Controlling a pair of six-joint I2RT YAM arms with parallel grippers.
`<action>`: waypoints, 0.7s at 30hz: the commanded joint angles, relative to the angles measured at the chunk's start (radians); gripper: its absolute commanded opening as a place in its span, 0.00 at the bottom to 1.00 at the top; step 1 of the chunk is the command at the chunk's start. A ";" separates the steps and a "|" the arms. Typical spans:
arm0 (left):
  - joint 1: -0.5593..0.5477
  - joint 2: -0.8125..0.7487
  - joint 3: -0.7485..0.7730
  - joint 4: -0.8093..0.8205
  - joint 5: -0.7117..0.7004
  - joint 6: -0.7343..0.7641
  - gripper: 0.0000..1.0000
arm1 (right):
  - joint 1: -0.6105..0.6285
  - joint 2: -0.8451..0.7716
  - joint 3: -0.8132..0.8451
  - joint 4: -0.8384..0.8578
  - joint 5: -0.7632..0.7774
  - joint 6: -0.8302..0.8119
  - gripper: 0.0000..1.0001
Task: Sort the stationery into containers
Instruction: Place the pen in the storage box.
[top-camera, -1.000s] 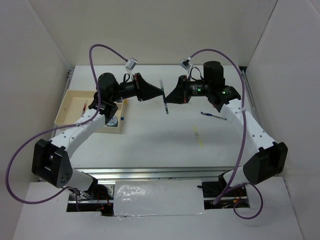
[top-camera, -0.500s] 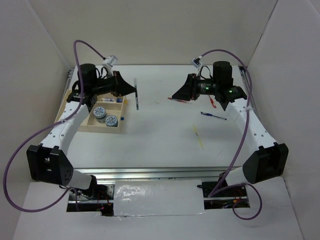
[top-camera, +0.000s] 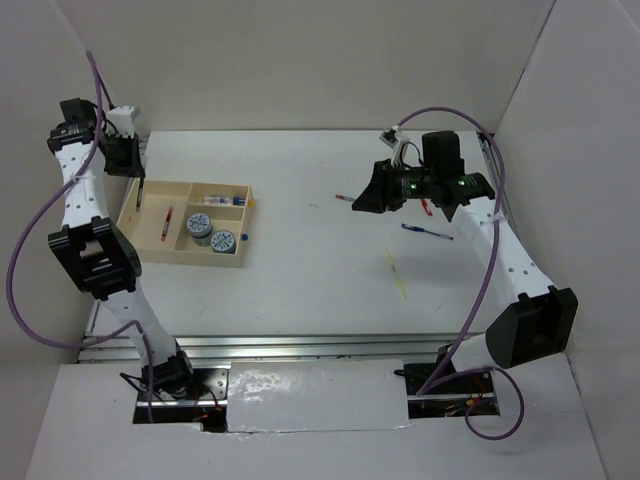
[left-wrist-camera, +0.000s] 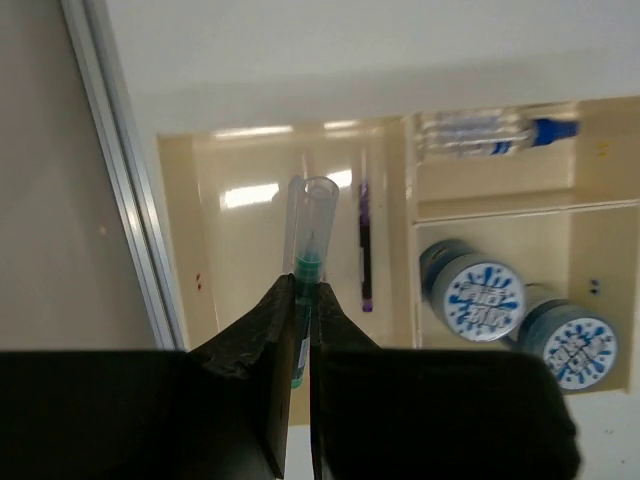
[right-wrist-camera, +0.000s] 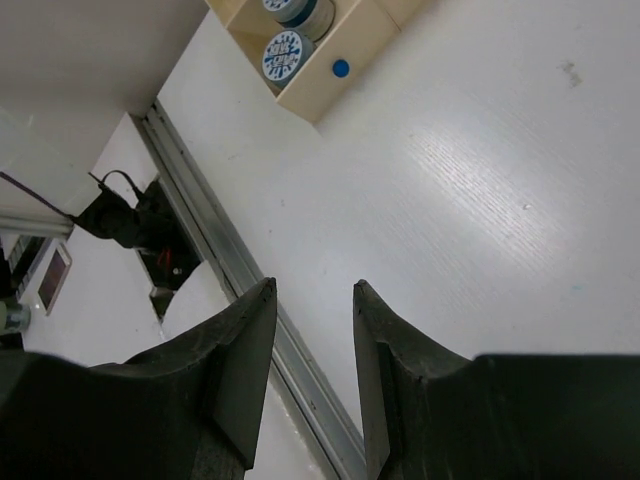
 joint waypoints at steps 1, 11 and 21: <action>0.021 0.081 0.031 -0.137 -0.107 0.115 0.00 | 0.008 0.013 0.035 -0.033 0.035 -0.043 0.44; -0.014 0.245 -0.032 -0.027 -0.242 0.046 0.00 | -0.005 0.059 0.042 -0.131 0.179 -0.091 0.44; -0.054 0.293 -0.067 0.021 -0.325 -0.009 0.17 | -0.022 0.163 -0.034 -0.220 0.560 -0.262 0.45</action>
